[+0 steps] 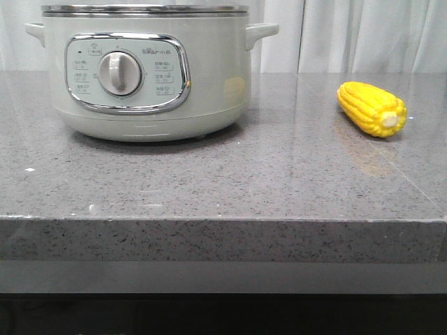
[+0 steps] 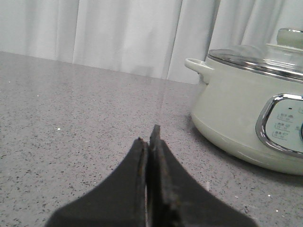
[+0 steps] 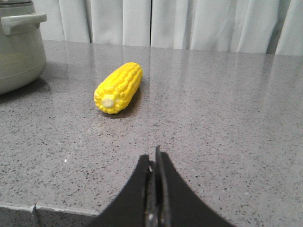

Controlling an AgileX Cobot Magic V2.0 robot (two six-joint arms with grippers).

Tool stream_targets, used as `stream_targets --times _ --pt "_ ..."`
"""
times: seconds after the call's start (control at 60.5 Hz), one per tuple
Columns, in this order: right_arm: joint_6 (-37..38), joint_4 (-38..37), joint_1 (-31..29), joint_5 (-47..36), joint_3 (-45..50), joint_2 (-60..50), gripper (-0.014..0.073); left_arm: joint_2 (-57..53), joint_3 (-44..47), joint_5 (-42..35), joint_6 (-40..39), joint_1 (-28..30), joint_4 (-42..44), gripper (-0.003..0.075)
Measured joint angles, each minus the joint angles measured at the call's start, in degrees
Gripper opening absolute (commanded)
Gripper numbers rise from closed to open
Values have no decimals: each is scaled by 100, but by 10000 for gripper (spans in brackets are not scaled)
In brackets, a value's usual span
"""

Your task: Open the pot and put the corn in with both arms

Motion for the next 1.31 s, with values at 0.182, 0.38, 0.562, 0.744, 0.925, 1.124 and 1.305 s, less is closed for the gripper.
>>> stream_targets --times 0.182,0.38,0.562,0.744,0.925,1.124,1.305 --pt "0 0 0 0 0 0 -68 0 0 0 0 0 0 -20" --pt "0 0 0 0 0 0 -68 0 0 0 0 0 0 -20" --pt "0 0 0 0 0 0 -68 0 0 0 0 0 0 -20" --pt "0 0 0 -12 0 0 -68 0 0 0 0 0 0 -20" --pt "0 0 0 -251 0 0 -68 0 0 -254 0 0 0 -20" --pt "0 0 0 -224 -177 0 -68 0 -261 -217 0 0 0 -20" --pt "0 0 0 191 -911 0 -68 83 -1295 186 0 0 0 -20"
